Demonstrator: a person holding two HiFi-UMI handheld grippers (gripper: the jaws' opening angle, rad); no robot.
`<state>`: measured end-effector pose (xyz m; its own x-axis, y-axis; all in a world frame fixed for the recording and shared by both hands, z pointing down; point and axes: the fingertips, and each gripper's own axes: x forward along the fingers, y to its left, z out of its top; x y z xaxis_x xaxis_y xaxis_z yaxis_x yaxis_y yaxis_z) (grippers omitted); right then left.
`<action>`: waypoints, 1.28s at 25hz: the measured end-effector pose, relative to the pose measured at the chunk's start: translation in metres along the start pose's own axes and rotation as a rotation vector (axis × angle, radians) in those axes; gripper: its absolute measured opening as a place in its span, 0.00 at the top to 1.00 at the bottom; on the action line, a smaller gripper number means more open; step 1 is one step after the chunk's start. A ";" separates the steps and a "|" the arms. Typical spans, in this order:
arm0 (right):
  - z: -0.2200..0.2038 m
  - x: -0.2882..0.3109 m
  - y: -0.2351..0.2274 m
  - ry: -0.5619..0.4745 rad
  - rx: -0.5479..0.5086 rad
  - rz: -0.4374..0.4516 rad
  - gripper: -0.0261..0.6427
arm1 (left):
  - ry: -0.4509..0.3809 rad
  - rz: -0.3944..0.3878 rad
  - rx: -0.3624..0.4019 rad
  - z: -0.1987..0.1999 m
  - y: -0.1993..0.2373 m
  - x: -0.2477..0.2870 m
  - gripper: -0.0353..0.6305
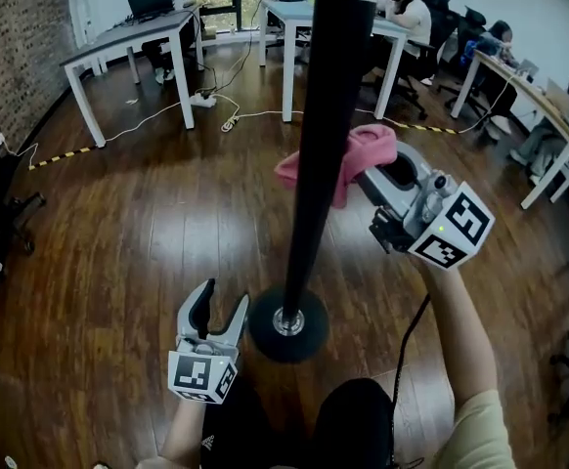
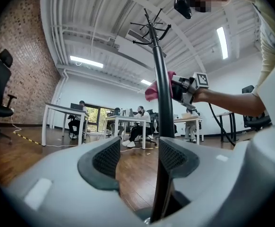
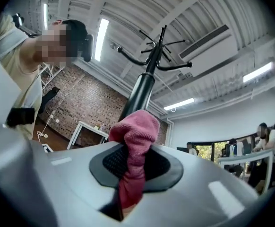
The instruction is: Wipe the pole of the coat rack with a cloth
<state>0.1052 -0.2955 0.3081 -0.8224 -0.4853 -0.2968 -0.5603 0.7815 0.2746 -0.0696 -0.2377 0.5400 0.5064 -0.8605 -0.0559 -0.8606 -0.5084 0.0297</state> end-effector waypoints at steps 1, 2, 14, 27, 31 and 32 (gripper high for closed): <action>-0.019 -0.006 0.006 0.021 0.006 0.001 0.89 | 0.004 0.000 -0.003 -0.001 0.000 0.002 0.57; -0.037 -0.011 0.011 0.036 0.017 -0.001 0.89 | 0.005 -0.002 -0.003 -0.003 0.001 0.004 0.57; -0.306 -0.096 0.089 0.329 0.277 -0.076 0.89 | 0.016 0.013 0.040 -0.032 0.011 0.010 0.57; -0.583 -0.189 0.164 0.753 0.508 -0.218 0.89 | 0.083 0.035 0.053 -0.075 0.020 0.006 0.57; -0.637 -0.213 0.192 0.909 0.576 -0.241 0.89 | 0.103 0.064 0.054 -0.079 0.030 -0.003 0.57; -0.649 -0.217 0.205 0.969 0.590 -0.203 0.89 | 0.104 0.071 0.055 -0.080 0.033 -0.005 0.57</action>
<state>0.1051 -0.2847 1.0222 -0.5963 -0.5211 0.6106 -0.7678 0.5922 -0.2444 -0.0960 -0.2526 0.6208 0.4448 -0.8943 0.0486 -0.8945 -0.4463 -0.0249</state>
